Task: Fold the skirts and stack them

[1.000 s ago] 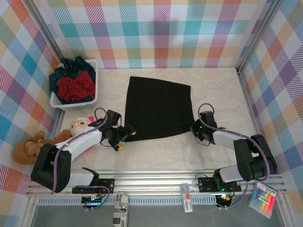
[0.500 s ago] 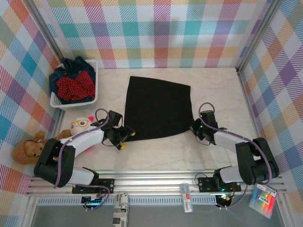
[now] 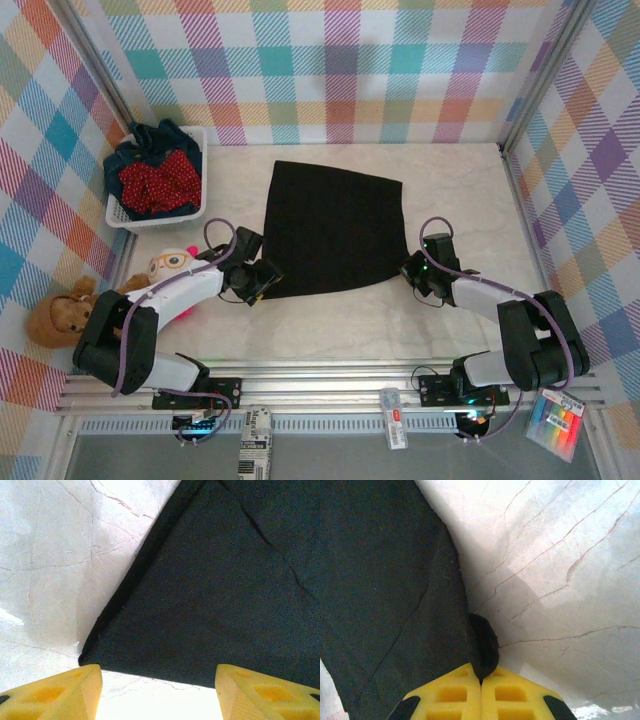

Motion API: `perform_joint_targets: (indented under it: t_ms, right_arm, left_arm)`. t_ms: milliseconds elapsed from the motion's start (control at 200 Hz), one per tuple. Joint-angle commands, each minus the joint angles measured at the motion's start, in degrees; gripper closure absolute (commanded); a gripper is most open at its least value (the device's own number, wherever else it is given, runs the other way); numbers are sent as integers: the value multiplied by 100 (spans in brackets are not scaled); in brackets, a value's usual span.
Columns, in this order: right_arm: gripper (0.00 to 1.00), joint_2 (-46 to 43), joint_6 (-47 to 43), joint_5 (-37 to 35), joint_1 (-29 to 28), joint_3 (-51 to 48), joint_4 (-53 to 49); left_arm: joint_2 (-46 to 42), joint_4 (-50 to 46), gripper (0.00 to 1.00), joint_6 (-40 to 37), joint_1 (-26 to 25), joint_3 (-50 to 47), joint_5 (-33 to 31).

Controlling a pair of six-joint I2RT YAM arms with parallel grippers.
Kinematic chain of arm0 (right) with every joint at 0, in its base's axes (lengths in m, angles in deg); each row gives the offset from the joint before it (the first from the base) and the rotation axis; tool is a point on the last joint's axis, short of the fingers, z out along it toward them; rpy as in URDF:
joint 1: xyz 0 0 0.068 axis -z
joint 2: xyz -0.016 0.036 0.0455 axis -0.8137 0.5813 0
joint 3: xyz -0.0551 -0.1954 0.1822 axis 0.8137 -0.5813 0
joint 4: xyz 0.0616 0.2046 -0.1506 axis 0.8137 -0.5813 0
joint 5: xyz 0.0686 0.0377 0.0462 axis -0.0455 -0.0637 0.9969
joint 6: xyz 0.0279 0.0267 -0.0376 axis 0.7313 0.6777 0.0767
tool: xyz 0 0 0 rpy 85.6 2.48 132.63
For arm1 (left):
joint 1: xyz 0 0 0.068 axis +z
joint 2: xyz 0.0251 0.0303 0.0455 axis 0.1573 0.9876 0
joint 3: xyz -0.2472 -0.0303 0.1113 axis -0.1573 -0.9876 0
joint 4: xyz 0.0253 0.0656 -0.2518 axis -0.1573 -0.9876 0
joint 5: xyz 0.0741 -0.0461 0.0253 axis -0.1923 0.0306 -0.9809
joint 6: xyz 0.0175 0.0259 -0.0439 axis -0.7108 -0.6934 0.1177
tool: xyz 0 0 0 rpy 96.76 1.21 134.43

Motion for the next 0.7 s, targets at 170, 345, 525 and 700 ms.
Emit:
perform_joint_targets:
  t_ms: [170,345,525,700]
  right_arm:
    - [100,-6,-9,118,21,-102,229]
    - [100,4,-13,109,22,-117,221]
    - [100,-54,-10,100,22,-159,222]
    - [100,-153,-51,65,21,-186,153]
  left_arm:
    - [512,-624,39,-209,-141,415,-259]
    - [793,-804,36,-262,-211,621,-267]
    - [1193,-613,41,-367,-230,762,41]
    - [1452,-812,57,-523,-265,997,65]
